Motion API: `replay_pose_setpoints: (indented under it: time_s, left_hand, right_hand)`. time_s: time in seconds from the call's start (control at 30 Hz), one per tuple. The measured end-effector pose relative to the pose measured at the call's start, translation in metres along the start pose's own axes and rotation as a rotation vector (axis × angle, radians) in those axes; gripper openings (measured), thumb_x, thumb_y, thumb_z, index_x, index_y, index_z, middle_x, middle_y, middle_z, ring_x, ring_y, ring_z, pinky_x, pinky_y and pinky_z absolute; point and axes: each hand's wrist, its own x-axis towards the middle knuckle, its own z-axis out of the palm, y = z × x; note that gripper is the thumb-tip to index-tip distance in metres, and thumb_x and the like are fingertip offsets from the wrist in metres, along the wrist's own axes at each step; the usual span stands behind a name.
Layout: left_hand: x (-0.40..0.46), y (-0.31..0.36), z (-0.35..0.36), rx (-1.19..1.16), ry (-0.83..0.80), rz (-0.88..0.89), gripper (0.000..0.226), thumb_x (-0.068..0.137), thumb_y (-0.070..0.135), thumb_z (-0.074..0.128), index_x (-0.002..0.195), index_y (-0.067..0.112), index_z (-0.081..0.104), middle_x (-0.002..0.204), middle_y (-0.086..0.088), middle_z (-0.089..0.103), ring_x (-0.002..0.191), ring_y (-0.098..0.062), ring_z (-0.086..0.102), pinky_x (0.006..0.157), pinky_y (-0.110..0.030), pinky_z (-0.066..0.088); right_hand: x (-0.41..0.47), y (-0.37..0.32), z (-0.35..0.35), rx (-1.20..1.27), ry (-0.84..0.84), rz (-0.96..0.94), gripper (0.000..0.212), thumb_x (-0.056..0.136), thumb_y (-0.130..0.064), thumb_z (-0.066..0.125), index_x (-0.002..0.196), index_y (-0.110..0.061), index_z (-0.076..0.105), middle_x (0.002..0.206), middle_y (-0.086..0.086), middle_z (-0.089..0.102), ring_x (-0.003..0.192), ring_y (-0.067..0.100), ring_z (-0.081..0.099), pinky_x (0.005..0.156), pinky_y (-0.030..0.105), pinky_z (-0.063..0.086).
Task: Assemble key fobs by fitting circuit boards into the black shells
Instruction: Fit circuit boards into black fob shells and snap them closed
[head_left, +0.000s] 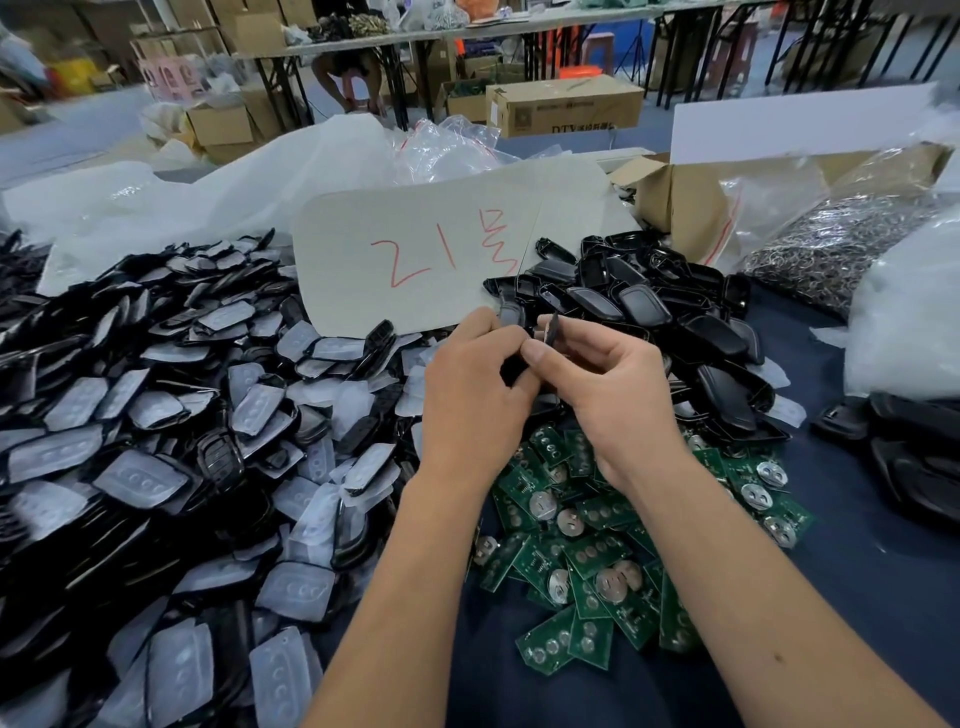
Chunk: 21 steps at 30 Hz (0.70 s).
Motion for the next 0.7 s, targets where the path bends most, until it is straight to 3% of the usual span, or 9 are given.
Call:
replay_pose_setpoints:
  time_s: [0.13,0.23,0.27,0.33,0.4,0.53,0.7]
  left_hand:
    - [0.001,0.000,-0.001,-0.001,-0.055,0.027,0.014,0.079,0.015,0.084,0.084,0.017,0.071,0.079,0.011,0.047,0.073,-0.012,0.047,0.064,-0.028,0.035]
    - [0.001,-0.004,-0.005,-0.127,-0.105,-0.048,0.027,0.074,0.018,0.090,0.095,0.028,0.076,0.092,0.016,0.060,0.086,0.001,0.058,0.074,-0.019,0.046]
    - [0.000,-0.004,-0.005,-0.225,-0.090,-0.101,0.028,0.077,0.015,0.087,0.099,0.030,0.077,0.098,0.013,0.066,0.093,-0.002,0.064,0.082,-0.025,0.054]
    - [0.002,-0.003,-0.006,-0.464,-0.020,-0.251,0.028,0.087,0.004,0.075,0.104,0.026,0.079,0.103,-0.003,0.075,0.096,-0.025,0.072,0.091,-0.048,0.060]
    - [0.003,-0.003,-0.007,-0.628,0.013,-0.367,0.030,0.092,-0.004,0.067,0.104,0.020,0.081,0.100,-0.014,0.075,0.091,-0.038,0.071,0.088,-0.056,0.061]
    - [0.003,-0.004,-0.006,-0.784,-0.012,-0.482,0.047,0.091,-0.009,0.068,0.120,0.027,0.076,0.105,-0.021,0.072,0.092,-0.026,0.074,0.081,-0.040,0.064]
    - [0.003,-0.008,-0.003,-0.894,-0.023,-0.553,0.054,0.089,-0.012,0.069,0.128,0.025,0.069,0.086,-0.011,0.069,0.086,-0.026,0.076,0.075,-0.035,0.063]
  right_hand:
    - [0.001,-0.004,-0.003,0.083,-0.002,0.070,0.028,0.083,-0.006,0.083,0.108,-0.017,0.079,0.103,0.008,0.080,0.097,0.020,0.077,0.079,0.027,0.061]
    - [0.003,-0.008,-0.009,0.191,0.038,0.123,0.037,0.076,-0.020,0.083,0.111,-0.009,0.077,0.102,0.011,0.080,0.094,0.019,0.076,0.080,0.030,0.062]
    - [0.004,-0.009,-0.012,0.223,0.061,0.128,0.043,0.073,-0.024,0.083,0.112,-0.007,0.076,0.100,0.011,0.080,0.093,0.020,0.076,0.082,0.032,0.063]
    - [0.006,-0.012,-0.016,0.294,0.095,0.142,0.049,0.073,-0.025,0.080,0.115,-0.002,0.072,0.097,0.013,0.078,0.092,0.024,0.075,0.085,0.036,0.064]
    - [0.007,-0.014,-0.017,0.325,0.085,0.180,0.045,0.076,-0.026,0.077,0.113,-0.002,0.071,0.099,0.015,0.077,0.094,0.027,0.074,0.087,0.038,0.064]
    - [0.004,-0.014,-0.015,0.319,0.003,0.211,0.042,0.075,-0.030,0.076,0.107,-0.004,0.073,0.096,0.008,0.076,0.090,0.019,0.070,0.080,0.029,0.062]
    - [0.004,-0.013,-0.013,0.277,0.027,0.226,0.049,0.069,-0.031,0.080,0.109,-0.002,0.074,0.099,0.012,0.071,0.089,0.020,0.065,0.084,0.028,0.059]
